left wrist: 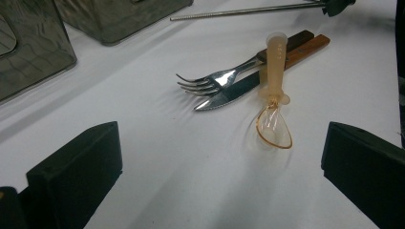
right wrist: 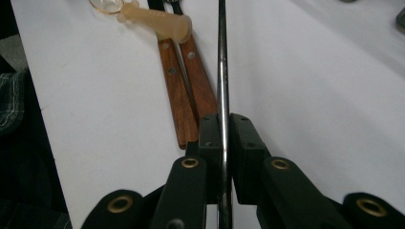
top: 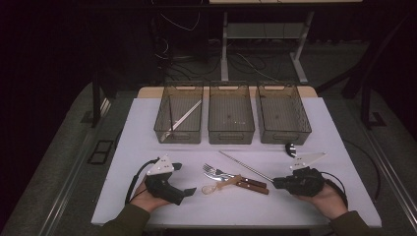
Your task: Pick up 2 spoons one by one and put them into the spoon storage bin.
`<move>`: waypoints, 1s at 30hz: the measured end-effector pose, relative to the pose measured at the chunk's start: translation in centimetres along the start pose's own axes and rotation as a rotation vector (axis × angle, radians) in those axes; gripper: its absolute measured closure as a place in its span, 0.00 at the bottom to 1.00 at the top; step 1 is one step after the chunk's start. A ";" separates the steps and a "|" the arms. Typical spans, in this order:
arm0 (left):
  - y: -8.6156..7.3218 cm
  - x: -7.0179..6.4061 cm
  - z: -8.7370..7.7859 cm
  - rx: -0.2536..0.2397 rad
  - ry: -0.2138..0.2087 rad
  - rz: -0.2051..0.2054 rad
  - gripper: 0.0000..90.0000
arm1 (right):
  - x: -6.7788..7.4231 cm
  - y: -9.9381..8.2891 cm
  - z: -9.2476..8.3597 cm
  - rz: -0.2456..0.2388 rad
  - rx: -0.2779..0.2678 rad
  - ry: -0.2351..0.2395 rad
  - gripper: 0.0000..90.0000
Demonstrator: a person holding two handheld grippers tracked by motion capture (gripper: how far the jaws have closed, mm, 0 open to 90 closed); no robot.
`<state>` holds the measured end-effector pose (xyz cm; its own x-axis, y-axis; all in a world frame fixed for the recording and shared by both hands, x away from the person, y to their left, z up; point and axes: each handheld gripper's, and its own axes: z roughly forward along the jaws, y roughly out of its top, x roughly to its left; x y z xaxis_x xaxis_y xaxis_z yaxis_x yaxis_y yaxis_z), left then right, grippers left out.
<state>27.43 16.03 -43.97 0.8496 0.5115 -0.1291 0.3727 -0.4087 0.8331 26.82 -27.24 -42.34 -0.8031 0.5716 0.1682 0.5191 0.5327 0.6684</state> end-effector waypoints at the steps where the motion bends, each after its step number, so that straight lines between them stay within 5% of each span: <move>1: 0.0 0.0 0.0 -0.001 0.000 -0.001 0.00 | 0.0 0.1 -0.1 0.001 -0.004 -0.003 0.94; 30: -0.1 0.1 0.3 0.011 0.001 -0.004 0.00 | -0.7 4.2 -0.1 0.014 -0.116 -0.028 0.94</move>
<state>27.60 15.93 -44.19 0.8474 0.5143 -0.1320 0.3803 -0.4144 0.8268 29.51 -25.48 -39.60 -0.7867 0.5965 0.1589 0.4916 0.4498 0.7457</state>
